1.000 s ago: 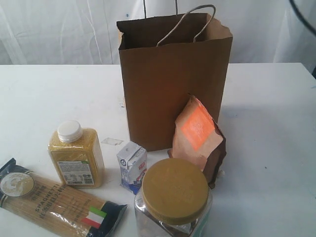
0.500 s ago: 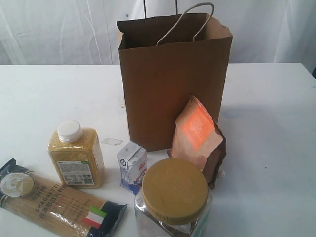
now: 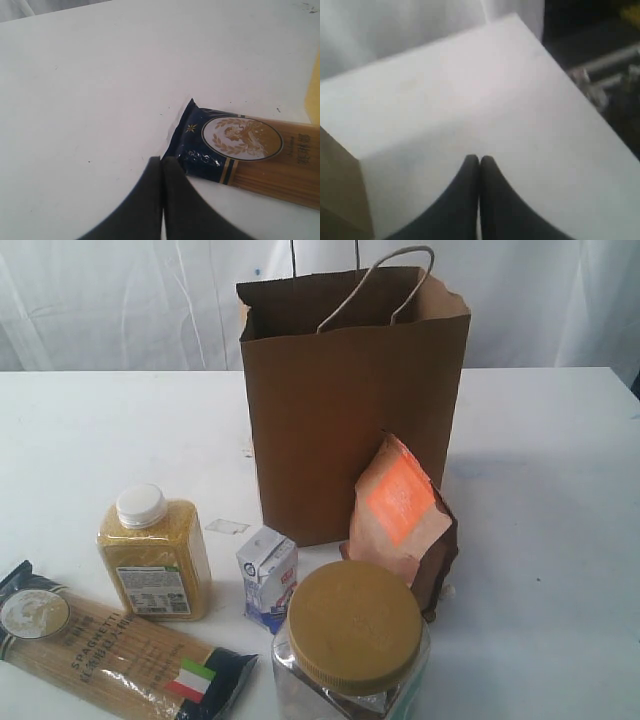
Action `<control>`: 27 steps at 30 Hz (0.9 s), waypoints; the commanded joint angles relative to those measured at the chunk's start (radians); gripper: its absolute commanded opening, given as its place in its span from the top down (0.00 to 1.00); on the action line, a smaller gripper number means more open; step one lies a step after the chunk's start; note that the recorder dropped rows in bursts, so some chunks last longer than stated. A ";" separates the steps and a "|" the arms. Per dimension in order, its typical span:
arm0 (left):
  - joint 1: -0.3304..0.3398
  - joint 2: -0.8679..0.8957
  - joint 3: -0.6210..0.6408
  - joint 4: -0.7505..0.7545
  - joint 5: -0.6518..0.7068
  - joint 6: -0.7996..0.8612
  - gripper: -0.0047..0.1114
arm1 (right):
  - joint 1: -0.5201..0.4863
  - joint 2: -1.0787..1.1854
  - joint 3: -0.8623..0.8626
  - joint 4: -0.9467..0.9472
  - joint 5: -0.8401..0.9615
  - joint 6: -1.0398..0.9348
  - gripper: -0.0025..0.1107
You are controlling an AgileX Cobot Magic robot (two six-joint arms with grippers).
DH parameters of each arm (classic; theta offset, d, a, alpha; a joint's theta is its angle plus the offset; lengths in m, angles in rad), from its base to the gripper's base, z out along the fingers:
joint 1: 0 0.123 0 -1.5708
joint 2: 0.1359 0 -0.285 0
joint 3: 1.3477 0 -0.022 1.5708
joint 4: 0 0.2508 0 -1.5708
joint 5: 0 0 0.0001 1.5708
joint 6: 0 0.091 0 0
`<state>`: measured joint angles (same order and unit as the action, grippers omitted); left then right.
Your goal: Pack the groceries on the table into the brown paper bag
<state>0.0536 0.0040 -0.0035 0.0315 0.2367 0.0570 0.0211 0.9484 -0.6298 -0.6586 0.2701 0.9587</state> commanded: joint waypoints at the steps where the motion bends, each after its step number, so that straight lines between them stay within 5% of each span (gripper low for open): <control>1: -0.006 -0.004 0.004 0.000 -0.005 -0.008 0.96 | 0.002 -0.266 0.009 -0.051 -0.047 -0.021 0.98; 13: -0.006 -0.004 0.004 0.000 -0.005 -0.008 0.96 | 0.002 -0.755 0.009 -0.051 -0.057 -0.021 0.98; 27: -0.006 -0.004 0.004 0.000 -0.005 -0.008 0.96 | -0.032 -0.948 0.137 -0.074 -0.086 -0.016 0.98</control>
<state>0.0536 0.0040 -0.0035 0.0315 0.2367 0.0570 -0.0009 0.0043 -0.5521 -0.7187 0.1960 0.9476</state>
